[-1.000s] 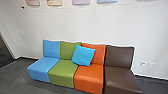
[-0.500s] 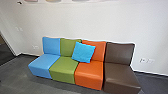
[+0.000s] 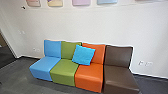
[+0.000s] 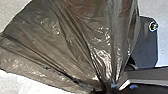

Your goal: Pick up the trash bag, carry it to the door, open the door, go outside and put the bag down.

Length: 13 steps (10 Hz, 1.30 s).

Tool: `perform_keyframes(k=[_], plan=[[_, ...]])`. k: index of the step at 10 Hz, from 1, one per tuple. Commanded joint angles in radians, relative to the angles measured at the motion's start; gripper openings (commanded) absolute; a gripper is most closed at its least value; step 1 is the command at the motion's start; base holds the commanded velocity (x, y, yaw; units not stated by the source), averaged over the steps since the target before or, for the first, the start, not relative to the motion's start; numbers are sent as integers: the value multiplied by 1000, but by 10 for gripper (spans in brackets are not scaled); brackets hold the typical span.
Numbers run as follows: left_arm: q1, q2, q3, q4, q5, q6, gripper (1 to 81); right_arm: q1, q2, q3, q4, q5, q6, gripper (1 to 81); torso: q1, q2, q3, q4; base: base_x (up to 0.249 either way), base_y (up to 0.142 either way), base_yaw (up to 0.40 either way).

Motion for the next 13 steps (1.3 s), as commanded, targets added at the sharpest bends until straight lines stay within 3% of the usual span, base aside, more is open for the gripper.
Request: perform_keyframes(k=[1,3,4,5,6,7,8,12,13], plan=[[-43,13,-18,5,79,10,10,10,39,-44,-23,-51,-1,811,-62,96,94,0,0,0,0],[-41,19,-29,2,77,10,10,-8,79,-105,-38,-41,-6,811,-108,165,163,0,0,0,0],[-41,22,-29,0,77,9,10,-19,99,-140,-46,-19,-6,811,-130,198,170,0,0,0,0],[-41,28,-29,0,77,9,10,-28,112,-163,-47,-13,-6,811,-154,235,135,0,0,0,0],[-41,31,-29,0,77,9,10,-36,130,-192,-57,2,-6,811,-170,257,155,0,0,0,0],[-41,28,-30,0,77,7,10,-47,151,-227,-73,25,-6,811,-250,380,159,0,0,0,0],[-42,25,-35,0,77,7,10,-54,158,-247,-75,40,-6,811,-205,311,169,0,0,0,0],[-41,25,-52,-2,74,7,10,-71,153,-264,-86,68,-8,811,-295,450,171,0,0,0,0],[-40,27,-52,-2,74,7,10,-70,155,-264,-86,68,-8,811,-318,484,192,0,0,0,0]])
